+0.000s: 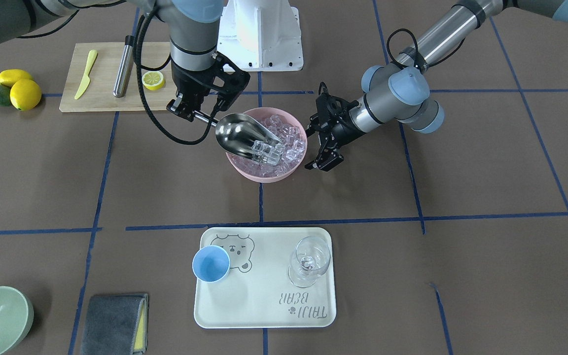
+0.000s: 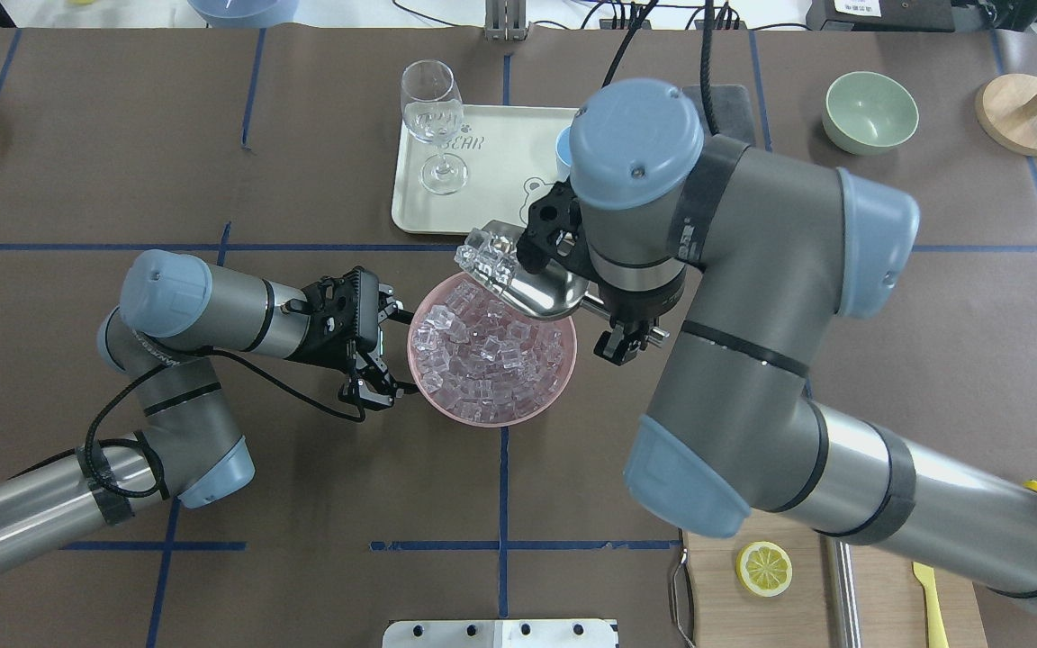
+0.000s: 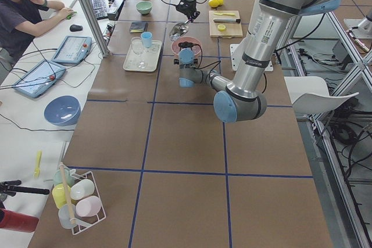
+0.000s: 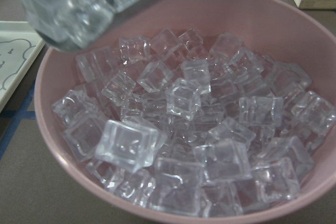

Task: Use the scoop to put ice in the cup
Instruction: 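Raise the filled scoop and move it over the blue cup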

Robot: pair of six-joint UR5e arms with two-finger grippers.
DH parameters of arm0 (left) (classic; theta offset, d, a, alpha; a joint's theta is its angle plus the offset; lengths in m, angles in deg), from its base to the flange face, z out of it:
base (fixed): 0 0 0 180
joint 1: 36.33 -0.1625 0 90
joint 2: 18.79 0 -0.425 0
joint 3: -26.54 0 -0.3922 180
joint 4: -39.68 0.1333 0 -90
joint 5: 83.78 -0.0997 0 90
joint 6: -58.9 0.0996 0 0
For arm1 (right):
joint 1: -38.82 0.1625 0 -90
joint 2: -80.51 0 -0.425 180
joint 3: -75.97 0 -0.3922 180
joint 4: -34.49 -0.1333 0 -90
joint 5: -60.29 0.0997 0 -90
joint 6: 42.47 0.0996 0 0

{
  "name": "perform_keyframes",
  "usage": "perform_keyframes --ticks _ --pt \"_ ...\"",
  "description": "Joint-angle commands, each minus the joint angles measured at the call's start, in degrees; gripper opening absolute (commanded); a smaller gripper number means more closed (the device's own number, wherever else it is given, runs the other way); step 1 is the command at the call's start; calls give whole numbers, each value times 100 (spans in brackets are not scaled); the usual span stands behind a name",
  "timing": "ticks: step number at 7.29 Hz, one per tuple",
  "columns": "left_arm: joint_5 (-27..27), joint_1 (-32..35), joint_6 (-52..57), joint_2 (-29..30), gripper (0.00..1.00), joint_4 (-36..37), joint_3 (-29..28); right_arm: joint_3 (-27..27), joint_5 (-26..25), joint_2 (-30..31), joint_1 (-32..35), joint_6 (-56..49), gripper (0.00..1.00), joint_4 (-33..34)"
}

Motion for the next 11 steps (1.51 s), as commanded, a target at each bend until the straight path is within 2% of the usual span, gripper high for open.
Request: perform_keyframes --ticks 1,4,6,9,11 --pt "0 0 0 4 100 0 0 94 782 -29 605 979 0 3" --pt "0 0 0 4 100 0 9 51 810 14 782 2782 0 82" --pt "0 0 0 4 100 0 0 -150 924 6 1045 2822 0 371" --pt "0 0 0 -5 100 0 0 -1247 758 -458 1169 2193 0 320" --pt "0 0 -9 4 100 -9 9 -1784 381 -635 1169 1699 0 328"
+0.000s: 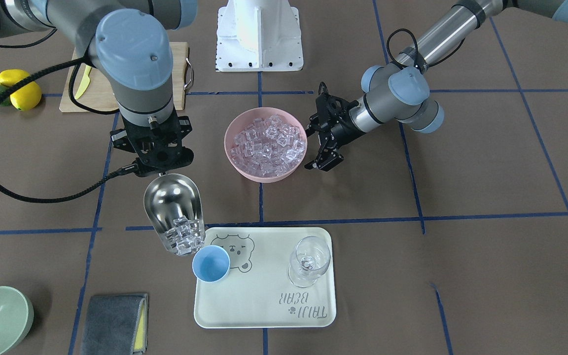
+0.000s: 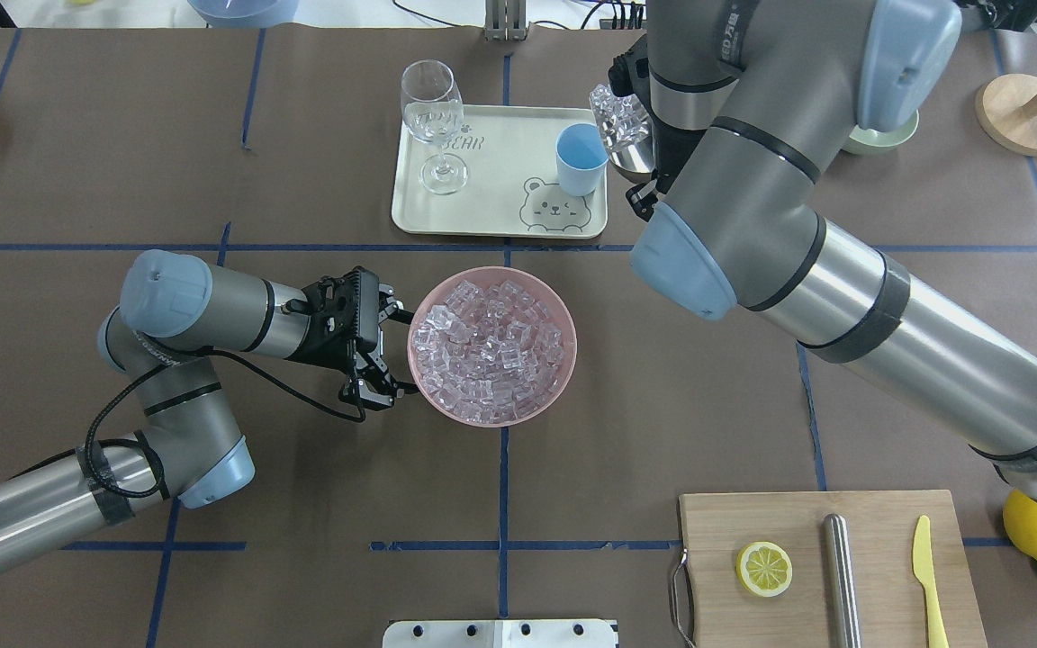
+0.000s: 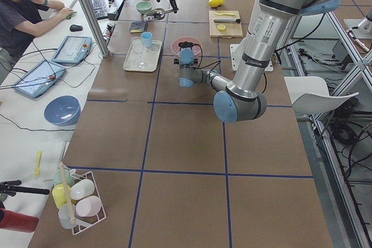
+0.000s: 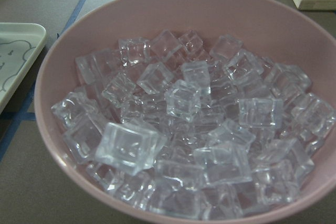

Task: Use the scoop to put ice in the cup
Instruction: 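Tilt the scoop with the right gripper to pour ice into the blue cup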

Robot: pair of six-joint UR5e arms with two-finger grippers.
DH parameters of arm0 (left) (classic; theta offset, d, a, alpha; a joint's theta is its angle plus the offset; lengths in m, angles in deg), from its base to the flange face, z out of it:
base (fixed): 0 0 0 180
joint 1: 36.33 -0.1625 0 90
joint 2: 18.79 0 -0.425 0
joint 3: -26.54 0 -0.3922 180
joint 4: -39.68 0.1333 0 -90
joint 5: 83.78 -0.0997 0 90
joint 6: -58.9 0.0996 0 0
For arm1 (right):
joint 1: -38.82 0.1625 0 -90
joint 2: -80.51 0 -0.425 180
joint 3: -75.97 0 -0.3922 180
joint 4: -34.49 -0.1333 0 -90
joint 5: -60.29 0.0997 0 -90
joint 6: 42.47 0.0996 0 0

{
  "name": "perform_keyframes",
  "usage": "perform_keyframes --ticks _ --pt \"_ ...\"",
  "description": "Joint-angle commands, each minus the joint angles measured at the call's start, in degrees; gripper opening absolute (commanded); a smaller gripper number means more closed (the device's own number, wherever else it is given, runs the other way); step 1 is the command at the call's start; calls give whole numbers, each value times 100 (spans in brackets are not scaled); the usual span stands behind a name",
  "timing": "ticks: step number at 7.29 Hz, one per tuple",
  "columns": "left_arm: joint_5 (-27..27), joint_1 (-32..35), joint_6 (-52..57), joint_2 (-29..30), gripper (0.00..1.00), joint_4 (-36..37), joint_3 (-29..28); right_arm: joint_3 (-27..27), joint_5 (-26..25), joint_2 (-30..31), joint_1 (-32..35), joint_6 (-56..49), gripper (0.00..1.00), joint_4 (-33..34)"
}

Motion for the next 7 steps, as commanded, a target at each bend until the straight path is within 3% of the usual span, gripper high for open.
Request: perform_keyframes --ticks 1,5,7 --pt "0 9 2 2 100 2 6 -444 -343 -113 -11 -570 0 50" --pt "0 9 2 2 100 -7 6 -664 -932 -552 -11 -1889 0 1034" --pt "0 9 2 2 100 -7 -3 -1381 -1072 -1050 -2 -2022 0 1244"
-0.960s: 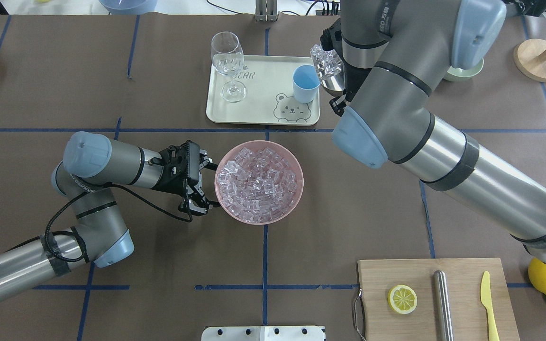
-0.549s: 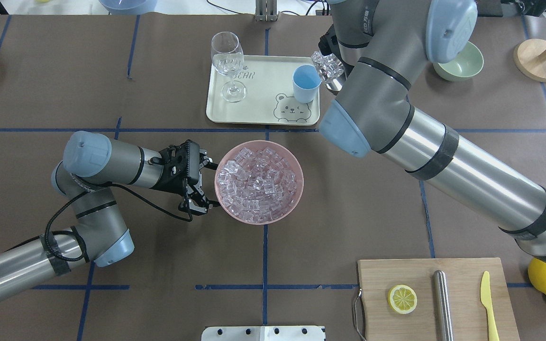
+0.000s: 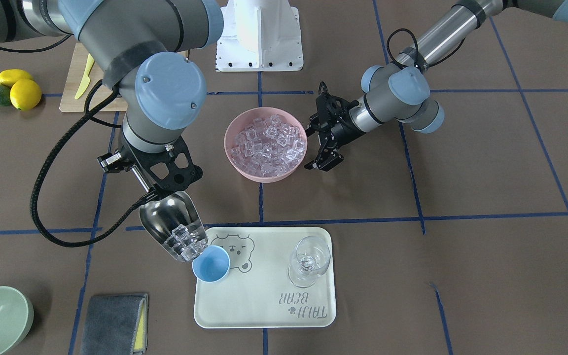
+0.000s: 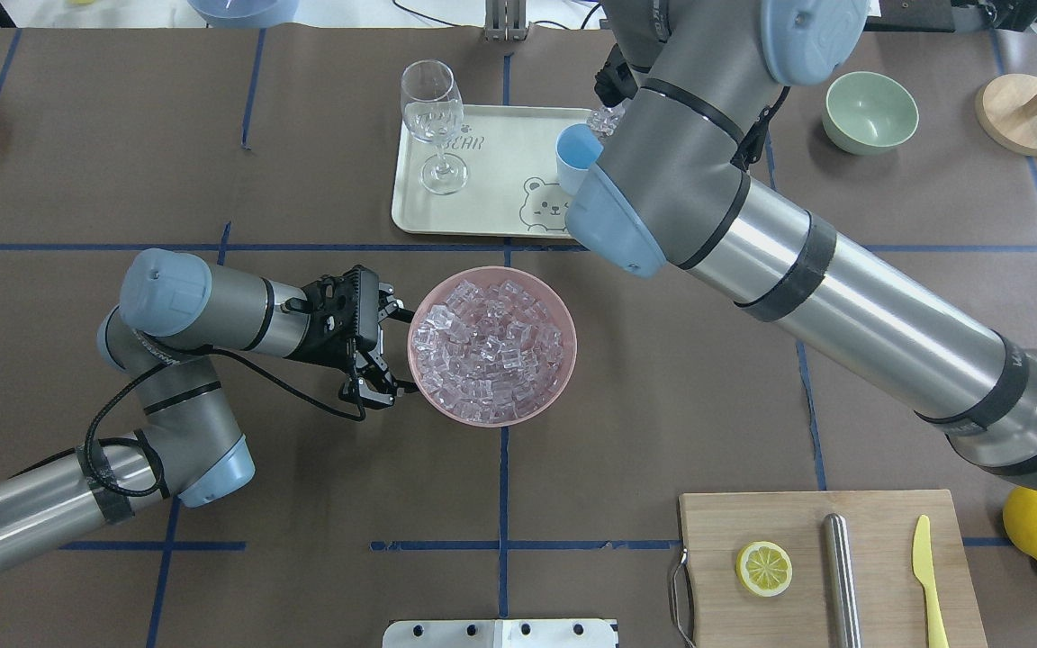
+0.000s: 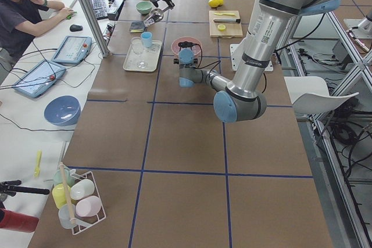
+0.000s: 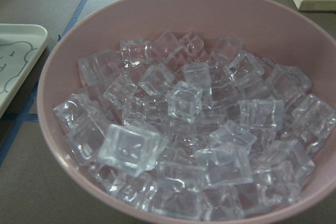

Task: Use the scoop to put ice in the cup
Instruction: 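Tilt the scoop with the right gripper to pour ice into the blue cup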

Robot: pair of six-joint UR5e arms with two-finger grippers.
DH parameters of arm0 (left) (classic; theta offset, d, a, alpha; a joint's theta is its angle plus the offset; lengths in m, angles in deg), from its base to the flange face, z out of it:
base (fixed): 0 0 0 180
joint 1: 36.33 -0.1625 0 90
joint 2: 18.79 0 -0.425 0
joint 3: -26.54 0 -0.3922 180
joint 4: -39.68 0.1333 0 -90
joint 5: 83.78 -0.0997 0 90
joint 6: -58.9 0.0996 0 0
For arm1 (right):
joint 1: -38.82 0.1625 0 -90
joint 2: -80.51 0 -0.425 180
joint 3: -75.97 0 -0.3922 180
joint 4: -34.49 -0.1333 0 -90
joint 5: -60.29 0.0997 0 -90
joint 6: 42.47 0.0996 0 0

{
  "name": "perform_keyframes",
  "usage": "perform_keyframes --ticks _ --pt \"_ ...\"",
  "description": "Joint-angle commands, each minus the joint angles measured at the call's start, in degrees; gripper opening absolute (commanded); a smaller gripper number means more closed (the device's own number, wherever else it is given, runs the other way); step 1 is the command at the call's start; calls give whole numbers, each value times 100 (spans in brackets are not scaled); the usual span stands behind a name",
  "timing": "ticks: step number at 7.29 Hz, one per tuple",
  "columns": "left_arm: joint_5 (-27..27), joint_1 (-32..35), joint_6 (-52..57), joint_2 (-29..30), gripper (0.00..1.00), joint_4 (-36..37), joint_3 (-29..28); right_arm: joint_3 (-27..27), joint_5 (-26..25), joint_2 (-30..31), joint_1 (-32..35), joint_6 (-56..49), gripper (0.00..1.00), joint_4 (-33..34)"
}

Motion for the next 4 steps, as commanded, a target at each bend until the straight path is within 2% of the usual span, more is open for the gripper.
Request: perform_keyframes --ticks 1,4 --pt "0 0 0 -9 100 8 -7 -676 -339 -609 -5 -548 0 560" --pt "0 0 0 0 100 -1 -7 -784 -596 -656 4 -973 0 722"
